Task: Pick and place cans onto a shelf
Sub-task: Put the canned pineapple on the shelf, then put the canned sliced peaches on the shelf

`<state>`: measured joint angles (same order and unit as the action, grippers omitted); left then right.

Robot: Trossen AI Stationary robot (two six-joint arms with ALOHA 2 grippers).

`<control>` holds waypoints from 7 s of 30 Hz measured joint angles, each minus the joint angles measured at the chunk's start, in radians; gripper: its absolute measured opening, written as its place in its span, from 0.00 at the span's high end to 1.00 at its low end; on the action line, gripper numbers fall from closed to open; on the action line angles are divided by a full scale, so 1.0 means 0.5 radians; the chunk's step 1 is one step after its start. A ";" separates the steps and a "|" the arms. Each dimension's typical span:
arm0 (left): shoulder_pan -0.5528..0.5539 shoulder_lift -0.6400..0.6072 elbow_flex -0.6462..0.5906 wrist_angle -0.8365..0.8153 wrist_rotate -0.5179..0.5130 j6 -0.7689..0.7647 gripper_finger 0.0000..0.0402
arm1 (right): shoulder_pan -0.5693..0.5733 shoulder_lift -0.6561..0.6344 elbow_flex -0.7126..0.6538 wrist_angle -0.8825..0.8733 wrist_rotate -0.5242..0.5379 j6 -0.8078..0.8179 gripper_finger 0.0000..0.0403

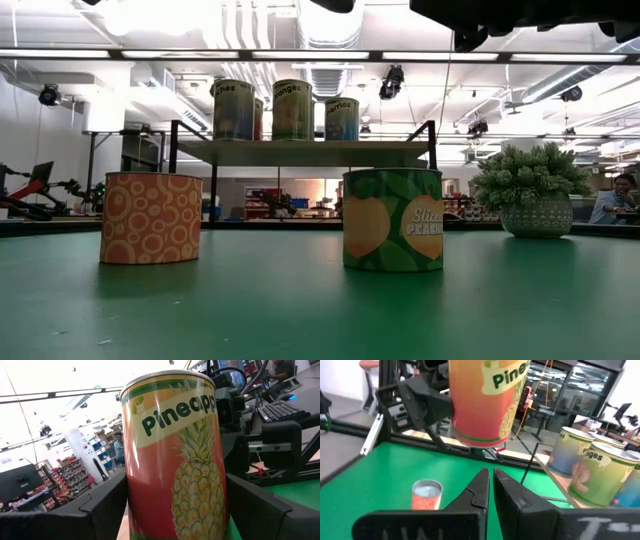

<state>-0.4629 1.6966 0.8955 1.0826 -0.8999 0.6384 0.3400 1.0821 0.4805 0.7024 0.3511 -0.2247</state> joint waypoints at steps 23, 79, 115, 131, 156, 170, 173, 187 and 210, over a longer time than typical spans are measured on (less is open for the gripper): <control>0.000 0.000 -0.002 -0.015 -0.017 0.006 0.30 | 0.000 0.016 0.121 -0.072 0.072 0.152 0.54; -0.325 -0.273 0.287 -0.599 -0.257 -0.088 0.10 | -0.218 -0.177 1.170 -1.601 0.031 0.240 0.30; -0.188 -0.651 0.441 -2.553 -0.167 -0.522 0.10 | -1.549 0.466 0.624 -0.736 -1.068 0.135 0.30; -0.166 -0.994 -0.123 -1.721 -0.050 -0.248 0.10 | -1.559 0.541 0.786 -0.941 -1.064 0.190 0.10; -0.166 -1.265 -0.519 -1.118 -0.070 0.055 0.10 | -1.514 0.483 1.646 -2.487 -1.069 0.297 0.15; -0.166 -1.264 -0.517 -1.119 -0.167 0.085 0.10 | -1.500 0.486 1.697 -3.012 -0.785 0.291 0.52; -0.166 -1.264 -0.515 -1.118 -0.174 0.089 0.10 | -1.500 0.508 1.589 -2.803 -0.805 0.291 0.62; -0.166 -1.264 -0.513 -1.101 -0.174 0.112 0.10 | -1.500 0.570 1.538 -2.501 -0.822 0.218 0.95; -0.166 -1.261 -0.468 -1.132 -0.173 0.014 0.10 | -1.265 0.289 1.483 -2.485 -0.801 0.239 0.98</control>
<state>-0.5457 1.0660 0.6613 0.5166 -0.9863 0.6456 -0.2925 1.2264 1.2219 -0.5399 -0.0494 -0.1051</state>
